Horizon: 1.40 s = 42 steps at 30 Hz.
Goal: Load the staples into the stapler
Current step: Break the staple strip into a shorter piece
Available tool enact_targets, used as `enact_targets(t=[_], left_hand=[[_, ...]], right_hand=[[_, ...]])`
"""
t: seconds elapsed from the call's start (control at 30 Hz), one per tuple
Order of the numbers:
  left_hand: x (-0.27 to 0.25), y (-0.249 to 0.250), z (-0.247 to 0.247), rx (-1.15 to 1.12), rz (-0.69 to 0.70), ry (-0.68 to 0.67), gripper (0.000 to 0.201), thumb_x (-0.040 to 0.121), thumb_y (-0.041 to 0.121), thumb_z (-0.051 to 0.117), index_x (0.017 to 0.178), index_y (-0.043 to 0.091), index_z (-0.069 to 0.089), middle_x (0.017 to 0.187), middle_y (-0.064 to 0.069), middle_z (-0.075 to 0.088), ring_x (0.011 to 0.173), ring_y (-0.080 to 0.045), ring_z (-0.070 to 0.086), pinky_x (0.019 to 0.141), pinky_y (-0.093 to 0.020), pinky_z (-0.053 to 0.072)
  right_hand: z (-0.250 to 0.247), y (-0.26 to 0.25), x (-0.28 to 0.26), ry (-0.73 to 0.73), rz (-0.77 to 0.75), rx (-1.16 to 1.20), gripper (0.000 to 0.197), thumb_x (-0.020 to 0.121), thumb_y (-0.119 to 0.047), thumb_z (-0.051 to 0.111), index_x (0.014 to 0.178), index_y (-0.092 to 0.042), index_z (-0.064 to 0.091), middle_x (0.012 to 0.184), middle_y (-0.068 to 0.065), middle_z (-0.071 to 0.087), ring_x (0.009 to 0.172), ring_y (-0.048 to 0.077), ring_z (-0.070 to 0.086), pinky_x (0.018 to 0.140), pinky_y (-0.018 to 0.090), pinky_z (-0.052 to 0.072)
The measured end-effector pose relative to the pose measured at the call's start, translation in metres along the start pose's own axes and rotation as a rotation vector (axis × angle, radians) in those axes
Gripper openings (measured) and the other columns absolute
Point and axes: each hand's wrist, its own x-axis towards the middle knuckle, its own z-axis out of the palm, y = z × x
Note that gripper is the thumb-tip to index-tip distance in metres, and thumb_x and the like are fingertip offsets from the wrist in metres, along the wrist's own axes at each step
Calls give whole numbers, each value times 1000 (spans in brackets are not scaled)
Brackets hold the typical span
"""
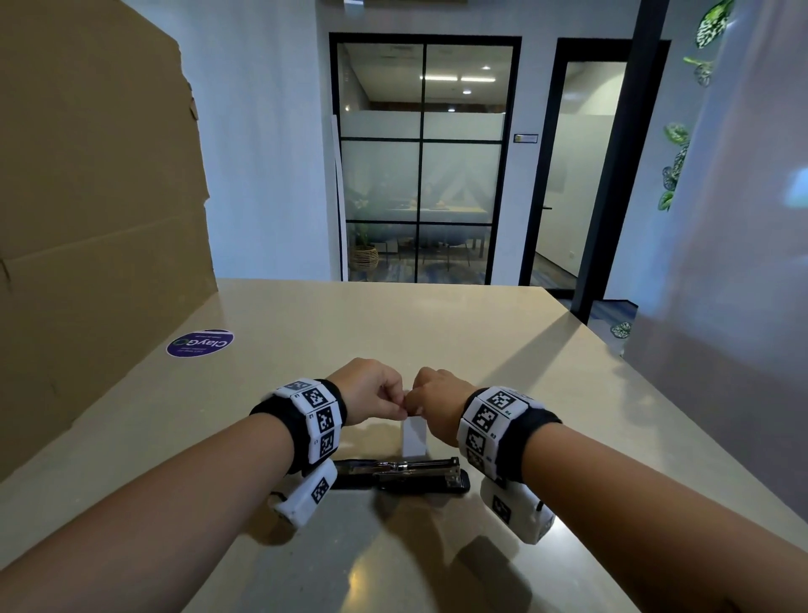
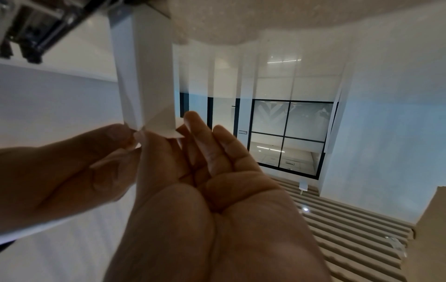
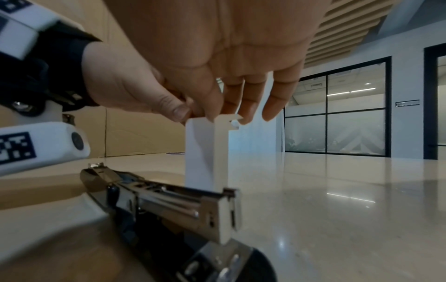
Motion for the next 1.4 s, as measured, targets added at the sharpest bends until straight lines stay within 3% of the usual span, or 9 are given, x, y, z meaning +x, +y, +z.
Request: enact_targets(t=[0.33, 0.63, 0.93, 1.07, 1.23, 1.4], left_hand=[[-1, 2, -1, 32, -9, 4, 24, 77, 22, 77, 64, 31, 58, 70, 11, 60, 72, -11, 57, 78, -32, 51], [0, -1, 0, -3, 14, 33, 26, 75, 19, 78, 75, 27, 53, 73, 14, 57, 66, -3, 53, 63, -17, 42], [2, -1, 0, -12, 20, 24, 29, 75, 19, 78, 72, 30, 52, 73, 13, 59, 67, -5, 54, 67, -20, 46], [1, -1, -1, -16, 21, 15, 26, 75, 17, 77, 74, 27, 53, 75, 11, 60, 70, -8, 56, 69, -21, 46], [0, 0, -1, -40, 28, 18, 20, 76, 15, 77, 81, 21, 58, 75, 13, 62, 69, -5, 57, 66, -16, 45], [2, 0, -1, -34, 32, 12, 28, 75, 14, 77, 73, 29, 54, 76, 11, 63, 70, -6, 59, 71, -20, 49]], right_hand=[[3, -4, 2, 4, 13, -66, 39, 94, -14, 43, 130, -24, 55, 136, 8, 42, 126, 30, 39, 100, 44, 42], [0, -6, 11, -40, 52, -103, 36, 98, -24, 38, 130, -25, 56, 136, 8, 42, 127, 30, 40, 99, 44, 40], [3, -5, 14, -68, 46, -155, 38, 99, -25, 37, 135, -24, 50, 141, 4, 39, 129, 28, 37, 103, 45, 37], [5, -4, 14, 17, 58, -77, 33, 97, -27, 43, 126, -23, 59, 136, 4, 45, 123, 28, 47, 98, 44, 39], [-3, 7, 10, 162, 44, 116, 23, 84, -31, 66, 103, -20, 71, 119, 3, 58, 109, 25, 59, 88, 35, 48], [-2, 6, 8, 212, 38, 203, 18, 81, -27, 70, 96, -17, 73, 102, 4, 65, 101, 26, 62, 85, 34, 51]])
